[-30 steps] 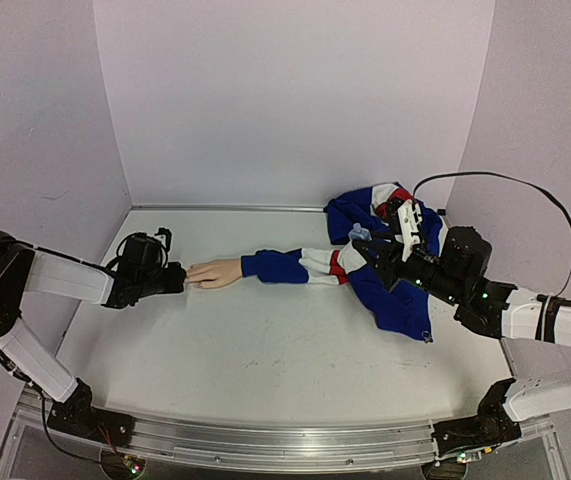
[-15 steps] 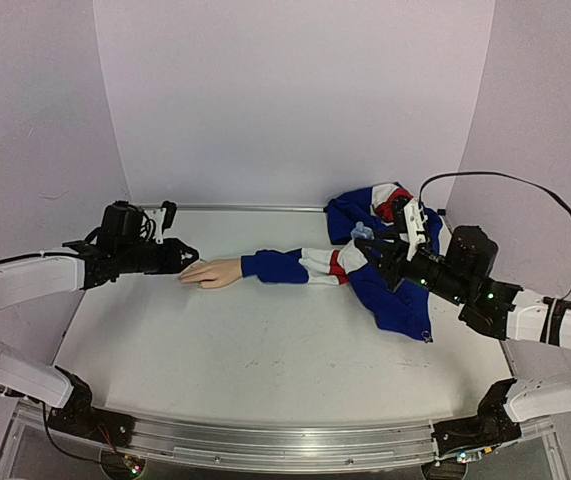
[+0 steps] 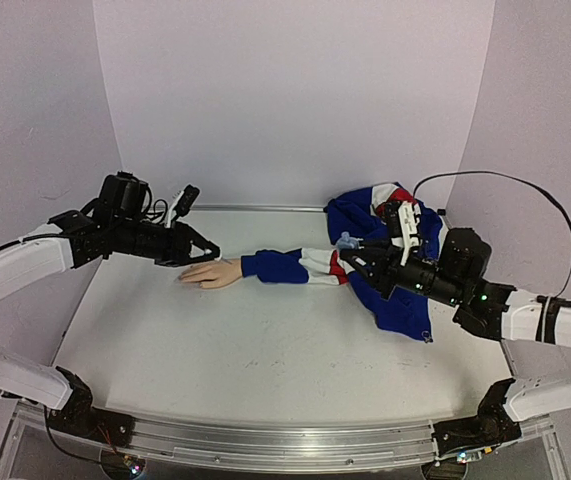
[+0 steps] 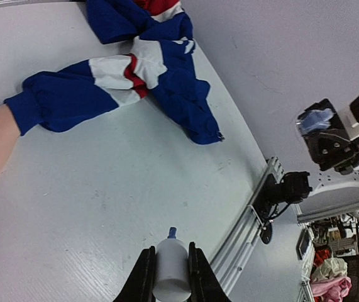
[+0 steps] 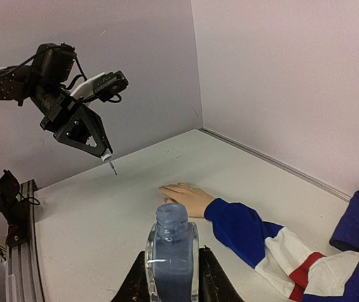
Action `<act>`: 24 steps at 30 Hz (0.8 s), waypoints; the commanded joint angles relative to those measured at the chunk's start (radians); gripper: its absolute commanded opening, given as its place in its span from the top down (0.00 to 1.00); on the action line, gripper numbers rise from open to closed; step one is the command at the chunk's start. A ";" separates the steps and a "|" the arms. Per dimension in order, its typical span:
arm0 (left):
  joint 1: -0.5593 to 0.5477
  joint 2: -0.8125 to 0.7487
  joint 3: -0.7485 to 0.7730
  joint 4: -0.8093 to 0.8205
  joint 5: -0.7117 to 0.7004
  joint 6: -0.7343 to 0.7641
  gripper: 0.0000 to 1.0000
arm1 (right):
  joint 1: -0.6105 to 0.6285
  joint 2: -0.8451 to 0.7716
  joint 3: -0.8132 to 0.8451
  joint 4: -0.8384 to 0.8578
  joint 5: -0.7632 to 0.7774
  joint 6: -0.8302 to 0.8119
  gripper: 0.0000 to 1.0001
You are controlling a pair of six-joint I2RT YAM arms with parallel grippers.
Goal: Paint the nails
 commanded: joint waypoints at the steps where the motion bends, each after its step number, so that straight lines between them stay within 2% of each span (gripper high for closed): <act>1: -0.034 -0.036 0.093 -0.046 0.097 0.001 1.00 | 0.061 0.061 0.034 0.159 -0.047 0.015 1.00; 12: -0.066 -0.079 0.160 -0.130 0.193 0.004 1.00 | 0.250 0.353 0.163 0.307 -0.034 -0.044 1.00; 24: -0.124 -0.056 0.202 -0.176 0.194 0.023 1.00 | 0.288 0.535 0.290 0.361 -0.102 -0.051 1.00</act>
